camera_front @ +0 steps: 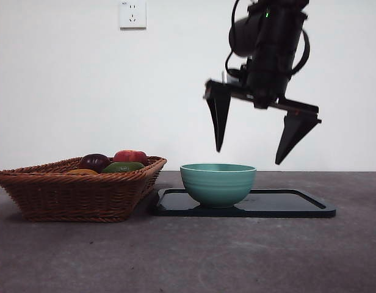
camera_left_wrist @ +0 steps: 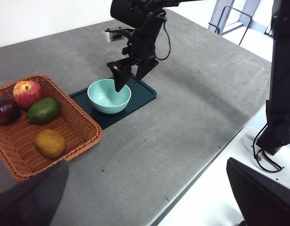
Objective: Pick up the wifruite, put it on the bowl, pick up the plate, put it on desk
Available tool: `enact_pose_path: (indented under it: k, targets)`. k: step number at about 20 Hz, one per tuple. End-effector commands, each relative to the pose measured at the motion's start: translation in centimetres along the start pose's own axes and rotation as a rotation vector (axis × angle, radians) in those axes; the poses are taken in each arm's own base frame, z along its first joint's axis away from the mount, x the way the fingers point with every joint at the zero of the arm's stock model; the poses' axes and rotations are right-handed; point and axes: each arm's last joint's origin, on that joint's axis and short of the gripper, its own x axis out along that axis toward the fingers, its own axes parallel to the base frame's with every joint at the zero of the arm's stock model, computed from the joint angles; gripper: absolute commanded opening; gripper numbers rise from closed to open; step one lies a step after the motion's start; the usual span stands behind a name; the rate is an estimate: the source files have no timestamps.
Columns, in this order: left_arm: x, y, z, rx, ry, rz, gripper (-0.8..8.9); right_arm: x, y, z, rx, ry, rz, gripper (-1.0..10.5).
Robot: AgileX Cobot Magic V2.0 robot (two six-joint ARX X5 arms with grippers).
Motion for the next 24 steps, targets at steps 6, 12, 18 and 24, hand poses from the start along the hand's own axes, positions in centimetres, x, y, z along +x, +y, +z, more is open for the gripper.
enact_pose_path:
  k: [6,12,18,24]
  targets:
    - [-0.4,-0.1,0.3,0.011,-0.019,-0.009,6.26,2.5,-1.8,2.4,0.027,-0.053,-0.072,6.1]
    - [-0.4,-0.1,0.3,0.011,-0.019,-0.009,6.26,3.5,-2.0,2.9,0.029,-0.056,-0.015,4.5]
    - [-0.4,-0.1,0.1,0.004,-0.002,-0.01,6.26,4.7,-1.6,2.8,0.024,-0.008,0.025,1.6]
    - [-0.4,-0.1,0.1,0.002,0.004,-0.01,6.25,3.9,-1.4,2.7,0.01,-0.014,0.025,0.1]
